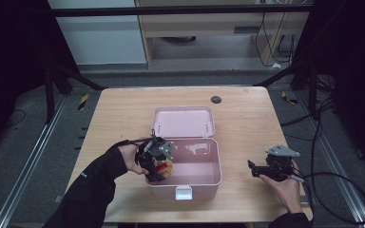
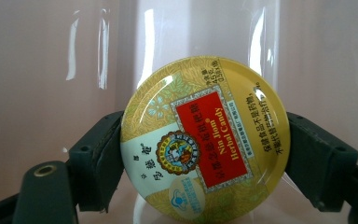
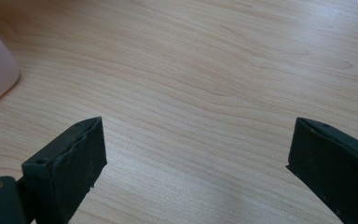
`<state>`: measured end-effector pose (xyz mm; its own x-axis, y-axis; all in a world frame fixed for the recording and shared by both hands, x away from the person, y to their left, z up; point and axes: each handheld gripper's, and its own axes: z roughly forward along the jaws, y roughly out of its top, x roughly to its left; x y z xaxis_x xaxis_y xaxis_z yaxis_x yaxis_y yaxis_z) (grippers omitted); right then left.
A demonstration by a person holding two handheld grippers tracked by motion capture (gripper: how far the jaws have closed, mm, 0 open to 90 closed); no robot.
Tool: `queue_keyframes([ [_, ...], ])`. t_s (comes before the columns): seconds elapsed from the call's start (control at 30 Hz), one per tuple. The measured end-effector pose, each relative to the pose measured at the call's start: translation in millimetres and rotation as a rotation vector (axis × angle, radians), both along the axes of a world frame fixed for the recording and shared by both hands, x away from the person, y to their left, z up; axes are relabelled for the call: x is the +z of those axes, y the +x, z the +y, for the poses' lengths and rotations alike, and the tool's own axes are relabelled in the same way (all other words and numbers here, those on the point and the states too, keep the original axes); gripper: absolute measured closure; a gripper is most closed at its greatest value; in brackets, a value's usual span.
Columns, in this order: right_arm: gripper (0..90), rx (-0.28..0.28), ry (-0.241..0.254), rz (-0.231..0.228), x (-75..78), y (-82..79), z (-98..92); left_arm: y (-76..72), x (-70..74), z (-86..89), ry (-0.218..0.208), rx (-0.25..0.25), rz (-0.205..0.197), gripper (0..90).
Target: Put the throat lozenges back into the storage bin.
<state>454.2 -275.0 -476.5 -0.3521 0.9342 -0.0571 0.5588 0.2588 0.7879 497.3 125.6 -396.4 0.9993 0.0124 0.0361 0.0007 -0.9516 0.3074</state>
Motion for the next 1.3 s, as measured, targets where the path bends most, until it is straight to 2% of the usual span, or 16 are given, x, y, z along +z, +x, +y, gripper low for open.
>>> queue_keyframes([
  [0.53,4.2,-0.001,0.001,-0.001,0.5,-0.1,-0.4,1.4,-3.4,0.1,0.019,0.010,-0.003,18.5],
  [0.73,4.2,-0.005,0.001,-0.007,1.1,-0.2,-1.2,0.8,-0.3,3.2,0.004,0.014,-0.012,18.9],
  [0.93,4.2,-0.011,0.006,-0.006,2.0,-0.9,-1.7,-1.8,14.1,8.0,-0.074,0.031,-0.034,20.2],
  [1.0,4.3,-0.012,0.012,-0.005,2.5,-1.2,-1.8,-1.8,17.8,9.2,-0.084,0.032,-0.044,20.8],
  [1.03,4.3,-0.012,0.012,-0.005,2.5,-1.2,-1.8,-2.5,21.1,10.3,-0.101,0.040,-0.050,20.8],
  [1.07,4.3,-0.012,0.009,-0.008,2.8,-1.1,-2.6,-2.7,29.2,13.8,-0.139,0.060,-0.057,21.2],
  [1.13,4.3,-0.012,0.005,-0.013,2.7,-1.0,-3.1,-2.7,32.0,15.3,-0.152,0.068,-0.060,21.9],
  [1.17,4.4,-0.011,0.005,-0.014,2.8,-1.0,-3.2,-2.3,39.0,20.0,-0.182,0.091,-0.073,22.3],
  [1.23,4.4,-0.013,0.008,-0.013,3.0,-1.2,-3.5,-2.4,42.2,22.7,-0.193,0.102,-0.081,22.7],
  [1.3,4.4,-0.016,0.011,-0.011,3.3,-1.4,-3.7,-2.3,50.7,32.2,-0.225,0.139,-0.104,23.2],
])
